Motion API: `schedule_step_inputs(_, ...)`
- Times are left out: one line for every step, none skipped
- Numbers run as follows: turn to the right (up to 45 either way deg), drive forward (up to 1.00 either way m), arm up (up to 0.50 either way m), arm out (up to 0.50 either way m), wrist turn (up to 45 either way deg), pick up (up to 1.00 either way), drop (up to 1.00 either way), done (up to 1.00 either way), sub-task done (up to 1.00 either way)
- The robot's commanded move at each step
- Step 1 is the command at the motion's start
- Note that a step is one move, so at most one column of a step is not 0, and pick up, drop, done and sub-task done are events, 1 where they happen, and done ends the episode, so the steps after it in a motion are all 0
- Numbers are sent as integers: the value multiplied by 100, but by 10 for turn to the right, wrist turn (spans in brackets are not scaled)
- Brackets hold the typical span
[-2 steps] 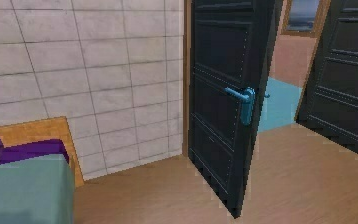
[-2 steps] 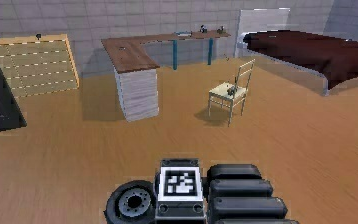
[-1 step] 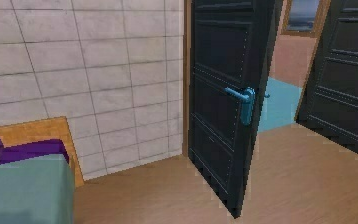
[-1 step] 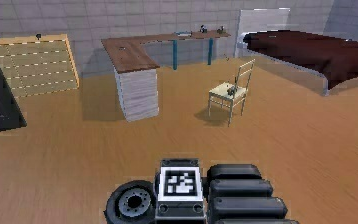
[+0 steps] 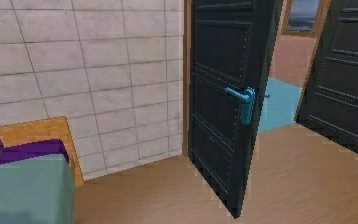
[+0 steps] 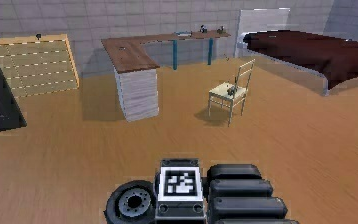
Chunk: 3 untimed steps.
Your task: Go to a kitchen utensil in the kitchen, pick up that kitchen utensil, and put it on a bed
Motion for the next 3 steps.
schedule_step_inputs(-60, 0, 0, 0, 0, 0, 0, 0, 0)
schedule_step_inputs(-30, 0, 0, 0, 0, 0, 0, 0, 0)
schedule_step_inputs(60, 0, 0, 0, 0, 0, 0, 0, 0)
